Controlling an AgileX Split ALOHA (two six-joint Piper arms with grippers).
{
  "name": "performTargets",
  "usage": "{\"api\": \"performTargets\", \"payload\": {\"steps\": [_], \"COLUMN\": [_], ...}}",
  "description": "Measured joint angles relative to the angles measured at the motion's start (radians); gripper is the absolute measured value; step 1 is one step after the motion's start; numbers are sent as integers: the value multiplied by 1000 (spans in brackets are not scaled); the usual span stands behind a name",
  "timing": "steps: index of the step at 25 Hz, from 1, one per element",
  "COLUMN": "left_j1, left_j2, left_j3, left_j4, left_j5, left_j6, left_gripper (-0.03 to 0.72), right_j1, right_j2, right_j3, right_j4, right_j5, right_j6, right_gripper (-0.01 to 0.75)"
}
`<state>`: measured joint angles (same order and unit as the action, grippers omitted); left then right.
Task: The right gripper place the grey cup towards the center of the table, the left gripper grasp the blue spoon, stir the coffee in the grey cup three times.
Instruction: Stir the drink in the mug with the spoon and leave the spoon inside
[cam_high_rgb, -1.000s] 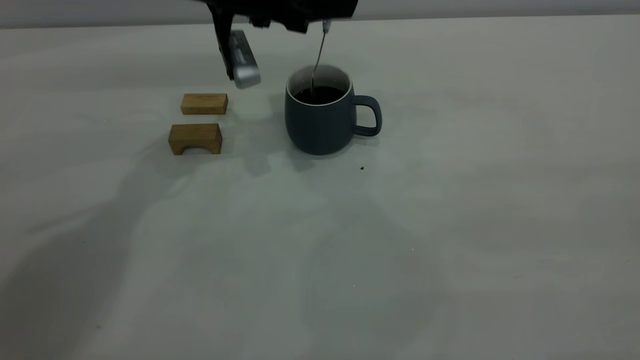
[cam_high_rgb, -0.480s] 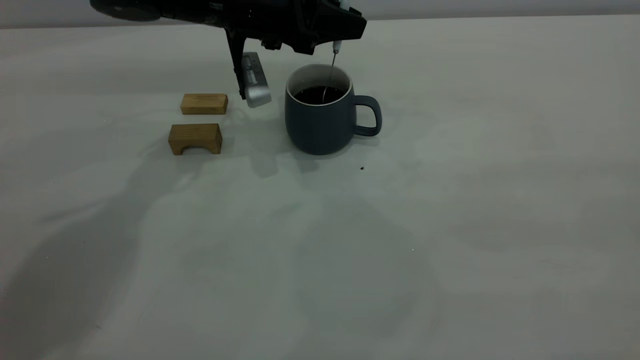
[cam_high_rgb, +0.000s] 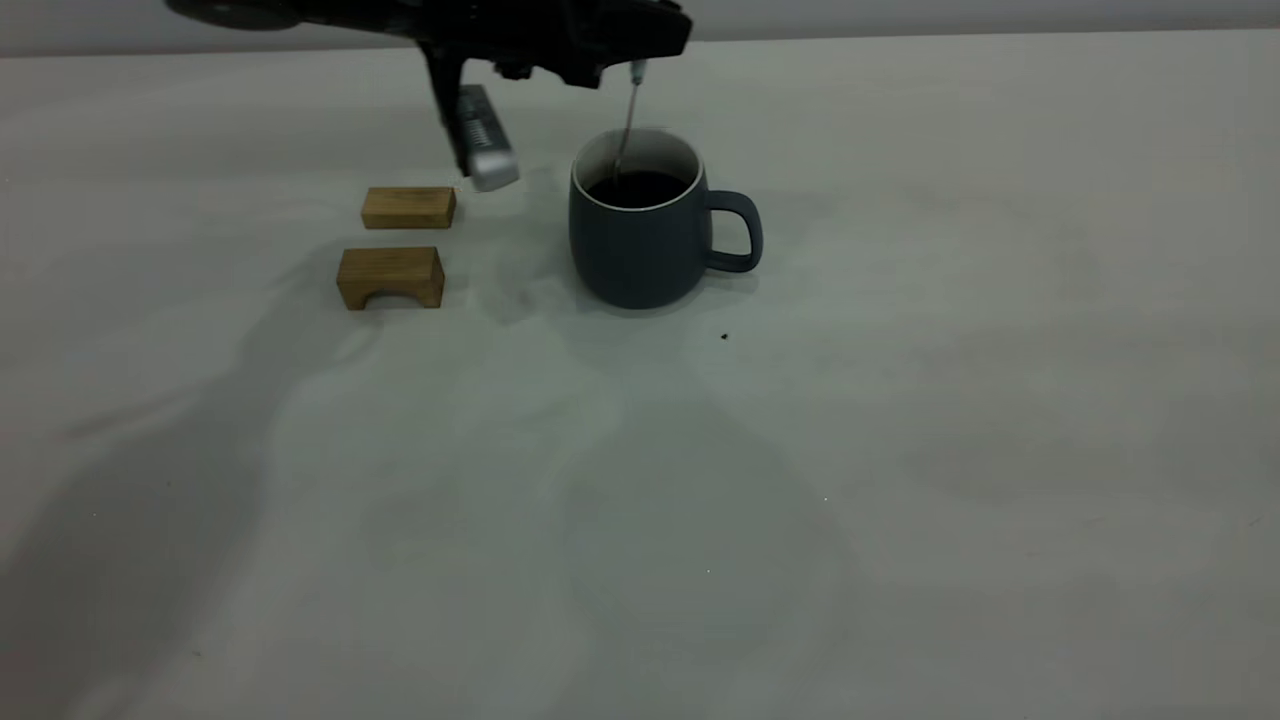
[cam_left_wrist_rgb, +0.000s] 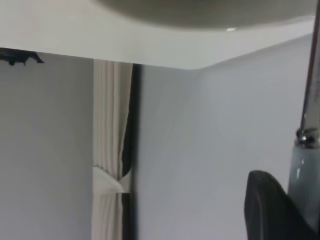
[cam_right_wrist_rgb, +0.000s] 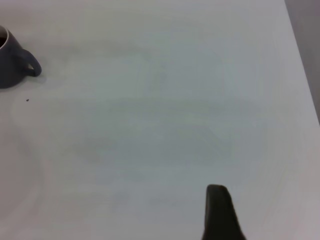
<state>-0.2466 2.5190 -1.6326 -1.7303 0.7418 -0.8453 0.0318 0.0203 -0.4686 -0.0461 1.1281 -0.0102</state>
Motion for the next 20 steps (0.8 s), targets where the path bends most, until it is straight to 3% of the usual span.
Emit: {"api": "performTargets", "payload": {"steps": [10,20], "left_j1": [-40,29], "left_j2": [56,57], "left_j3": [-21,-21], "left_j4": [23,31], "left_j5": [136,96], "left_j6": [0,1], "left_gripper": [133,133], "right_j1": [0,0], "right_j2": [0,0], "right_j3": [0,0], "right_j4": [0,0], "right_j5": [0,0], "right_j6": [0,0], "right_gripper": [511,511]}}
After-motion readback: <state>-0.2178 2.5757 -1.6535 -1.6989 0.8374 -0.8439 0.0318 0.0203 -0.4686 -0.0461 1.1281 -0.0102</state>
